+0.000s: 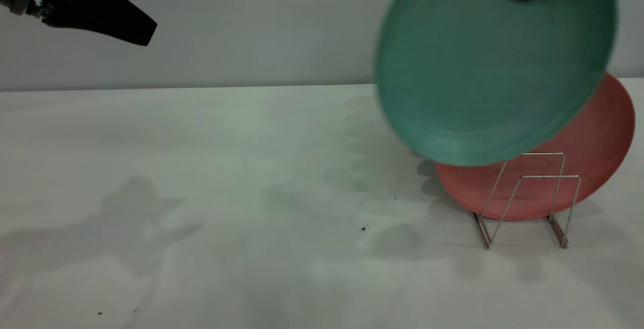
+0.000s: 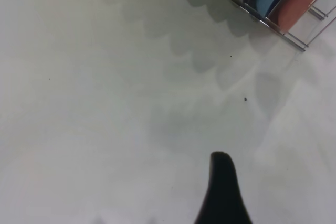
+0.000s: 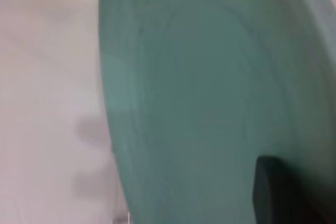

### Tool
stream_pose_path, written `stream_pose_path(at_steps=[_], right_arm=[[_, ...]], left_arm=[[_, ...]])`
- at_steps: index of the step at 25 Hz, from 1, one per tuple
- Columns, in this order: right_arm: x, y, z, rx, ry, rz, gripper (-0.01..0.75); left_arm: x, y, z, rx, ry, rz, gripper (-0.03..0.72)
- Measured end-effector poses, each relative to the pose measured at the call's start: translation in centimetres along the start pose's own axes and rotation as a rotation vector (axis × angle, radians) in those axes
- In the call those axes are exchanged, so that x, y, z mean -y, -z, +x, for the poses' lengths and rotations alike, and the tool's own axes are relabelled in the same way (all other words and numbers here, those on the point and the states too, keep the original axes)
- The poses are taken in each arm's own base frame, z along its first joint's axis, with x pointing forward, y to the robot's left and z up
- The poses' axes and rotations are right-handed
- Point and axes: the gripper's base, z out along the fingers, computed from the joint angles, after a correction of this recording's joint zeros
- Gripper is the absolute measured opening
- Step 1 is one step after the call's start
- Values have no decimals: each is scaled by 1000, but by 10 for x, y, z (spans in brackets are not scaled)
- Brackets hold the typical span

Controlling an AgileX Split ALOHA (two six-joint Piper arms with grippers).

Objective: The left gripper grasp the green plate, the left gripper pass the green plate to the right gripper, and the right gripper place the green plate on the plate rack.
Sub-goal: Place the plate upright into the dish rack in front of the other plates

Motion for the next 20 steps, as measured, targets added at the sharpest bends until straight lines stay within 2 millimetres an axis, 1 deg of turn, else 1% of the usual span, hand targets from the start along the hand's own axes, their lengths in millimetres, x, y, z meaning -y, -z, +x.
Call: stream_pose_path(at_steps=[2,6,8,12,16,20], right_arm=[[4,6,17,-12,-42,4,115],[11,16,40,11,-173,37,115],[13,19,45,24,-207,48,115],[12,19,46,31,-195,44,115],[0,10,49,48,-201,33,115],[-13,0,57,49,-236,102,114]], left_arm=[[0,0,0,0,0,0,574],[0,0,0,0,1,0,574],[0,0,0,0,1,-1,574],[0,0,0,0,2,-1,572],[0,0,0,0,8,-1,572],[-1,0,0,1,27,-11,571]])
